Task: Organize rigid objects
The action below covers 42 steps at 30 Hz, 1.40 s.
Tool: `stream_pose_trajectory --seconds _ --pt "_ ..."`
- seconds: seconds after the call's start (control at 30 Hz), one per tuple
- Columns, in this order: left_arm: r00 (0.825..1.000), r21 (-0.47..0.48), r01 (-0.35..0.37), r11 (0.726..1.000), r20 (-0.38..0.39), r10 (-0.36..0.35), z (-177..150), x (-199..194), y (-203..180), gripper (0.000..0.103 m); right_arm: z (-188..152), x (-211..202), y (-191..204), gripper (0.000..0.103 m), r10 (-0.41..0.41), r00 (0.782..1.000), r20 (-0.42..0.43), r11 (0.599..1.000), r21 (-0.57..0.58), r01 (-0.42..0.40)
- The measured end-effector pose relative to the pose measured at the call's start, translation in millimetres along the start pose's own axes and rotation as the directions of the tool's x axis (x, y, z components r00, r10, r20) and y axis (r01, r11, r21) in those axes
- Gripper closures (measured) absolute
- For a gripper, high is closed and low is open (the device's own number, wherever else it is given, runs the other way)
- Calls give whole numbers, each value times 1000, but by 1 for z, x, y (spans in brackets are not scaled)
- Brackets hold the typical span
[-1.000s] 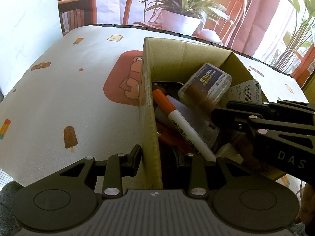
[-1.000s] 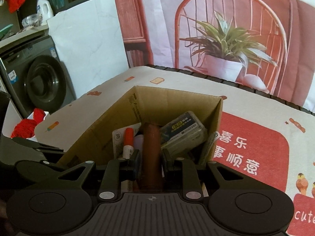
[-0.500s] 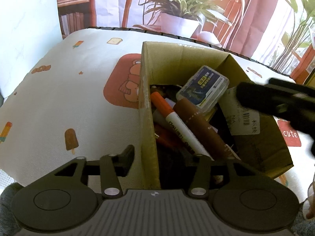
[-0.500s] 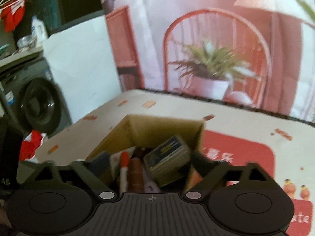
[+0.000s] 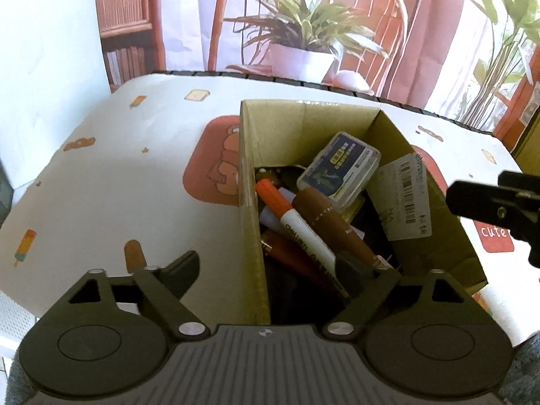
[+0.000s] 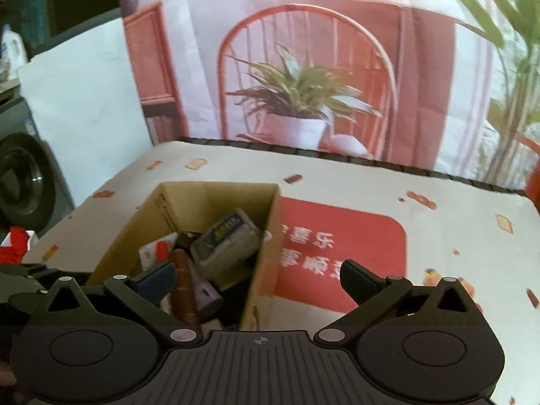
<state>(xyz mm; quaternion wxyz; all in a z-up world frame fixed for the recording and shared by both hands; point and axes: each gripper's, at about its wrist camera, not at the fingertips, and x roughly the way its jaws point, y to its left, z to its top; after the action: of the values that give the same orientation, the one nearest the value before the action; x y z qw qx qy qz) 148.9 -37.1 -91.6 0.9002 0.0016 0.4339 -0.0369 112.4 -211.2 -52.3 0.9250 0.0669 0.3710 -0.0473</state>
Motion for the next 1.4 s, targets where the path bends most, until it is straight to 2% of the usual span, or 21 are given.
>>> stream_pose_trajectory --seconds 0.03,0.2,0.37,0.77,1.07,1.4 --pt "1000 3 -1 1000 4 1 1 -2 0 6 -1 -2 -1 0 -13 1000 -5 1000 6 13" --pt "1000 3 -1 1000 20 1 3 -12 1 0 -8 -11 -9 0 -44 999 -32 998 44 46" --pt "1000 -2 -9 1000 23 9 3 -21 4 0 -13 -21 -15 0 -50 997 -52 995 84 55" --pt "997 45 -41 998 67 38 8 -52 4 0 -15 -48 -10 0 -79 996 -43 993 87 82" --pt "994 83 -71 994 87 63 8 -87 6 0 -13 -70 -4 0 -103 994 -17 991 89 105" --pt "992 97 -72 993 110 61 1 -130 9 0 -19 -97 3 0 -112 994 -8 987 115 112"
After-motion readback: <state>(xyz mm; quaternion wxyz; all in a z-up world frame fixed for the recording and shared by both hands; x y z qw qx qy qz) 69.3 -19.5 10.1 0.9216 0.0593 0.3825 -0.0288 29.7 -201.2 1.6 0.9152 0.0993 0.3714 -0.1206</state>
